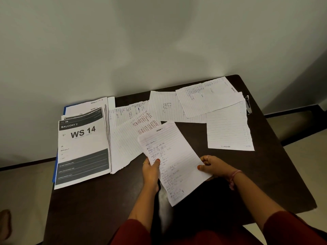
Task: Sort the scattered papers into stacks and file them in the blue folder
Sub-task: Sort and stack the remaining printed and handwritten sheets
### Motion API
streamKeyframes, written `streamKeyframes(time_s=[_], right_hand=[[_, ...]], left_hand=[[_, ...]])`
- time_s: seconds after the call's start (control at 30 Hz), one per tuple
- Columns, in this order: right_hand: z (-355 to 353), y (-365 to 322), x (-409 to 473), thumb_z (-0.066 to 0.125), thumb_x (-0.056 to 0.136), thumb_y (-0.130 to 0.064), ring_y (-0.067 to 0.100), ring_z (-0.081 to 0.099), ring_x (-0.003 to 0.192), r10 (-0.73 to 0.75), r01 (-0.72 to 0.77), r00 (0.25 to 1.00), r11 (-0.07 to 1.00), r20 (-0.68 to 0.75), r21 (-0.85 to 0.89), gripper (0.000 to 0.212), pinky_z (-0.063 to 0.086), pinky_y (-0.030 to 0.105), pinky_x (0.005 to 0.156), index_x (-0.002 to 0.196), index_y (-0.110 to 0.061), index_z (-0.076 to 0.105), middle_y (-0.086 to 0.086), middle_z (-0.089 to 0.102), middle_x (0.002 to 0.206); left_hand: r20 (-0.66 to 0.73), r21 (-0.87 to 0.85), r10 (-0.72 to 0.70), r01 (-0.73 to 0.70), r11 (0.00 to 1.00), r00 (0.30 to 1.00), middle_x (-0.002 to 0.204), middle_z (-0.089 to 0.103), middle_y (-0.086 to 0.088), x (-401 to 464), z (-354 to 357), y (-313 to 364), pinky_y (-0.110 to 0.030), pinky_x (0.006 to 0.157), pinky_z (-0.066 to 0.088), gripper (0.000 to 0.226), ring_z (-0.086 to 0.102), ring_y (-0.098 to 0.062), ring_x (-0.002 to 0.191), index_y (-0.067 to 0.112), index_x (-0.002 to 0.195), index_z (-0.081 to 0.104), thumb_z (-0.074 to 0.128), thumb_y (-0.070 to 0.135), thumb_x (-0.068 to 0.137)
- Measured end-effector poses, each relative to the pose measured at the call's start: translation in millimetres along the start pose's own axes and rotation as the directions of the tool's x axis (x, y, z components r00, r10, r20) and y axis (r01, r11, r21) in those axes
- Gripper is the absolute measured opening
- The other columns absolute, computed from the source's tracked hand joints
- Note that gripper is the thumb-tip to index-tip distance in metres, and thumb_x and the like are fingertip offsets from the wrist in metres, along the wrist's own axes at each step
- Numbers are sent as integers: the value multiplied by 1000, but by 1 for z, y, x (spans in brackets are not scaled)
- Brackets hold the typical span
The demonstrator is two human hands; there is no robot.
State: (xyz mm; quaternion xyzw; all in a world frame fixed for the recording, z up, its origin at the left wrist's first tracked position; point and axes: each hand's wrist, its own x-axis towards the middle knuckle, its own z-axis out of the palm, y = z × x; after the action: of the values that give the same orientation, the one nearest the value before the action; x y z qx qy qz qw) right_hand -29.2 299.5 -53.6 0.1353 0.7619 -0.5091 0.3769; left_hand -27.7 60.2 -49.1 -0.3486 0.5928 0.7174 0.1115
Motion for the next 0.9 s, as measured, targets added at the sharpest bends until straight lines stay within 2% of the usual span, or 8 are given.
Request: streamKeyframes(time_s=[0.07,0.13,0.27,0.43,0.6,0.67,0.77,0.9], right_hand=[[1,-1,0,63,90,-15,21,66,99,-14,15,999,1000,34,-24,20,54,32,88,108,-14,56,9,67,112],[1,-3,-2,64,89,-15,18,66,98,-28,30,998,999,61,-26,23,54,28,86,110,-14,55,8,67,113],[7,-4,-3,66,88,-25,15,66,97,-64,67,995,997,77,-28,21,54,28,87,107,-20,58,1,67,109],[22,0,0,67,87,-29,16,68,97,-128,133,991,986,-48,100,28,55,34,89,110,-16,59,2,69,108],[36,-11,1,62,91,-16,15,70,89,-166,214,970,930,-176,298,19,55,22,71,109,-11,58,2,73,99],[42,-14,5,61,91,-12,16,70,90,-167,237,961,908,-219,347,18,55,25,73,109,-12,58,1,73,99],[50,-19,13,60,91,-8,24,69,96,-142,250,948,886,-285,390,24,56,38,84,115,-6,57,8,71,105],[62,-30,19,59,89,0,21,67,93,-127,289,916,869,-381,403,30,56,31,80,119,-4,56,12,66,113]], left_hand=[[-1,-20,-2,2,1000,1000,109,68,-6,-1,-1,-2,-39,86,54,20,67,-21,97,13,111,57,53,1,95],[-2,-42,-9,9,999,1000,110,67,-7,0,-1,-3,-43,92,52,20,66,-23,99,13,110,57,52,0,95],[12,-101,-34,35,994,999,112,66,-8,3,-4,-3,-47,98,48,22,64,-23,102,12,109,57,49,-3,95],[11,-43,-48,49,998,999,117,66,-9,4,-14,-8,-46,97,49,21,64,-24,103,12,111,57,51,0,95],[93,35,-39,36,999,995,115,67,-9,-2,-22,-9,-47,95,50,24,65,-26,104,9,116,58,52,0,95],[123,63,-27,19,998,992,113,68,-8,-5,-24,-8,-46,92,52,23,66,-26,102,9,116,58,52,1,95],[136,95,-31,18,995,990,116,67,-9,-4,-31,-7,-46,93,52,25,66,-26,103,6,120,55,54,5,95],[130,118,-42,27,993,991,116,66,-8,0,-39,-4,-47,94,51,25,65,-26,105,8,120,53,54,6,95]])
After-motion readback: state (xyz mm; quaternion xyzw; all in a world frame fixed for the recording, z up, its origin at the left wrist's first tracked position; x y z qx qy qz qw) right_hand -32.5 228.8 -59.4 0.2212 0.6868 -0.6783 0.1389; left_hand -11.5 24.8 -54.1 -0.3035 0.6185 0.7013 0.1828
